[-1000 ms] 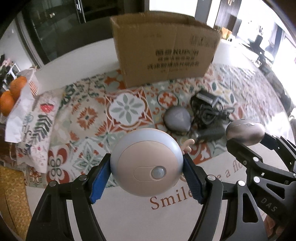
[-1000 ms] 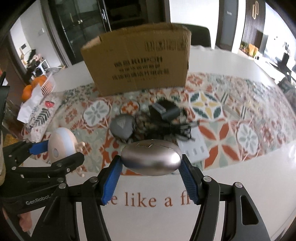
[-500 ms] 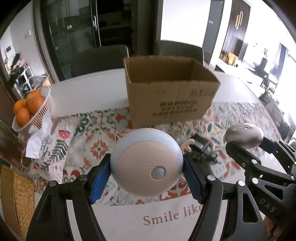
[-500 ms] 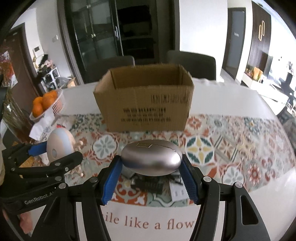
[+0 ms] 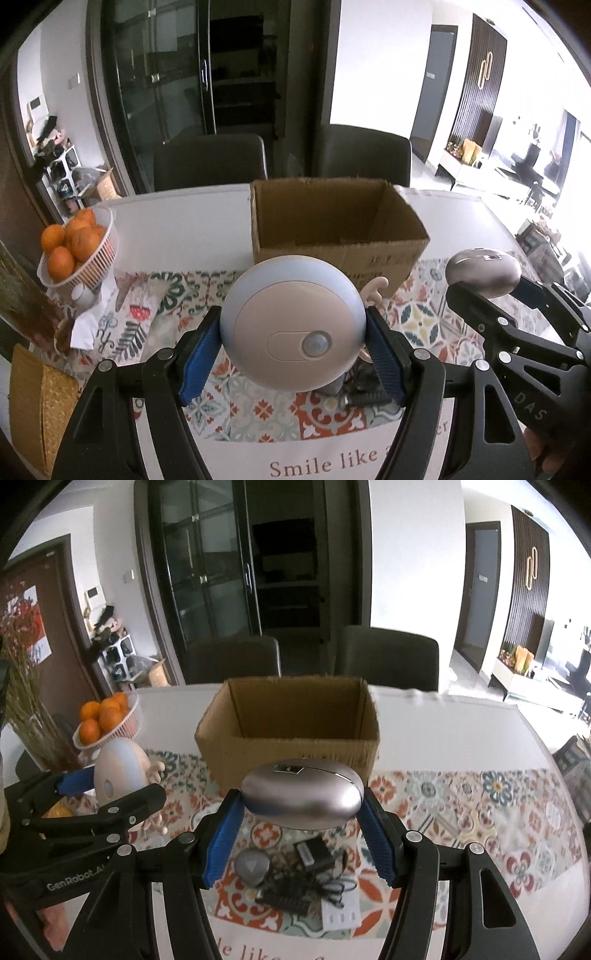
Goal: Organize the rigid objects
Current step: 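Lift and carry the mouse and lamp over the cardboard box with both tools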
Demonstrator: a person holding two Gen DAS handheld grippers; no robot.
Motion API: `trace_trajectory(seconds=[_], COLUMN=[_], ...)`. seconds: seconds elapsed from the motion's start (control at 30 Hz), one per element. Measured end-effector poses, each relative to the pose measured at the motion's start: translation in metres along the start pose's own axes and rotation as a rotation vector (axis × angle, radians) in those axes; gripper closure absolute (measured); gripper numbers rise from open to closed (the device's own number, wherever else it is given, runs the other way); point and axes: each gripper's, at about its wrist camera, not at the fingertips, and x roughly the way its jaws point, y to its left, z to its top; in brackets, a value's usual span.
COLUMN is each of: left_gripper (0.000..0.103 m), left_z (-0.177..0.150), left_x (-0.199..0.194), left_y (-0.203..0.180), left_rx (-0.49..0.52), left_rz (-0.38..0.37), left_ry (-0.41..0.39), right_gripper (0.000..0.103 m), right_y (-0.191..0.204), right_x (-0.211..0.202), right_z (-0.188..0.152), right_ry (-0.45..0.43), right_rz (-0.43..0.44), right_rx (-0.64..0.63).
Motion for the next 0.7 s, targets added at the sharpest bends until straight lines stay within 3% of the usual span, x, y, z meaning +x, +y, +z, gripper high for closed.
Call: trace_trajectory(seconds=[0.27, 0.7], left_gripper=[0.029, 0.029], left_z=[0.032, 0.082], left_x=[0.003, 0.035], left_y=[-0.009, -0.007], left_rx=[0.0, -0.006], left_rz=[0.028, 0.054], left_ry=[-0.023, -0.02], right_gripper=[0.04, 0.04], right_y=[-0.014, -0.025], right_x=[0.004, 0.04], right_z=[0.029, 0.077], right_ry=[-0.034, -0.02], right_rz=[0.015, 0.042], right_rx=[0.002, -0.013])
